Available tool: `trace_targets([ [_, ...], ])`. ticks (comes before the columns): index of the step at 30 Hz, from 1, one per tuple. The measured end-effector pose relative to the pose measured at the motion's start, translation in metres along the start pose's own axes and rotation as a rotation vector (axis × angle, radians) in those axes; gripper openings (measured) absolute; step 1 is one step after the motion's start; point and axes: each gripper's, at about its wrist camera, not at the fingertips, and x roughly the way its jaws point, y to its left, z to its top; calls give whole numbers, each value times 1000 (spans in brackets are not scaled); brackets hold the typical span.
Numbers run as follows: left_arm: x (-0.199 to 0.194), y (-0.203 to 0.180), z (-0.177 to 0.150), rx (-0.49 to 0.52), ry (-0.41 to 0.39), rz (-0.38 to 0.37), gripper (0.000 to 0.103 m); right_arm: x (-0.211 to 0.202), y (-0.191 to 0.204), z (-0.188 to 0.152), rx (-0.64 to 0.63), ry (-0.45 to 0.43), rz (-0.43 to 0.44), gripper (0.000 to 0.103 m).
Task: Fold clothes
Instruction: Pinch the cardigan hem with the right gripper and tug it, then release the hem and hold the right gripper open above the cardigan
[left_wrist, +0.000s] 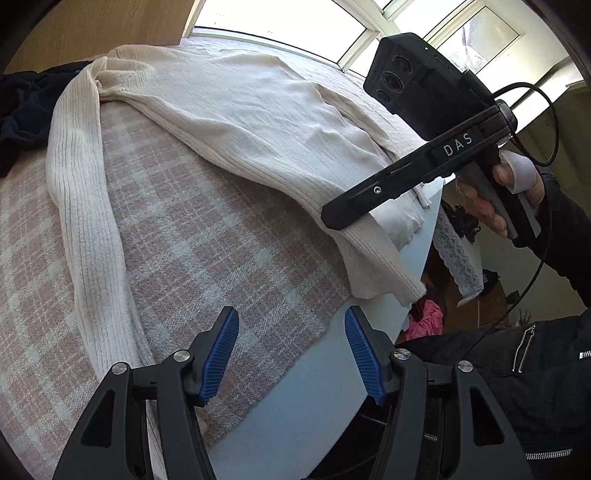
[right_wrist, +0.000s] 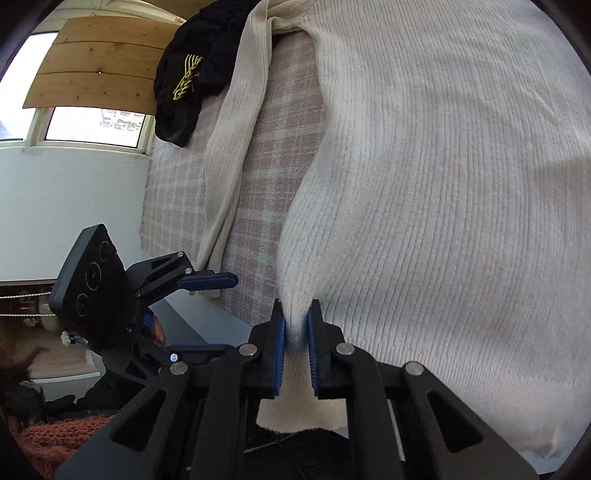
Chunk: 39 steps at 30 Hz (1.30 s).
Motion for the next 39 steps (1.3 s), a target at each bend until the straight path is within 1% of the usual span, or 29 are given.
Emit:
trace_targets([
  [2, 10, -2, 8, 11, 5, -14, 58, 17, -17, -10, 60, 19, 104, 13],
  [4, 20, -2, 16, 12, 12, -18, 58, 22, -27, -15, 95, 21, 139, 13],
  [7, 26, -1, 23, -23, -11, -126, 58, 25, -40, -22, 144, 18, 181, 13],
  [11, 35, -1, 33, -66, -39, -262, 59, 25, -41, -21, 173, 24, 195, 15],
  [17, 39, -6, 31, -50, -29, -286, 52, 31, -27, -20, 166, 41, 168, 20],
  [18, 38, -5, 31, -49, -33, -282, 49, 30, -25, -20, 167, 42, 168, 20],
  [19, 36, -4, 30, -48, -40, -285, 48, 30, -24, -20, 169, 42, 167, 21],
  [22, 29, -2, 30, -55, -71, -302, 44, 26, -15, -19, 157, 42, 136, 30],
  [24, 21, 0, 31, -65, -102, -322, 44, 19, -6, -19, 132, 31, 100, 30],
  [26, 10, 2, 29, -63, -124, -307, 44, 7, 4, -19, 102, 5, 71, 30],
  [27, 5, 3, 28, -62, -131, -296, 44, -1, 9, -19, 77, -18, 33, 30],
  [28, 0, 5, 26, -62, -135, -281, 44, -9, 16, -19, 39, -51, -37, 30],
  [32, -9, 15, 20, -64, -85, -156, 45, -13, 40, -7, -218, -144, -352, 30],
  [35, -12, 26, 22, -78, -60, -108, 47, -14, 13, -6, -367, -102, -505, 30],
  [36, -14, 28, 23, -69, -56, -86, 49, -15, 3, -6, -415, -85, -554, 30],
  [38, -18, 33, 26, -54, -46, -36, 53, -7, -10, -5, -464, -34, -623, 30],
  [39, -17, 38, 28, -54, -33, 15, 53, -10, -15, -4, -466, -36, -646, 27],
])
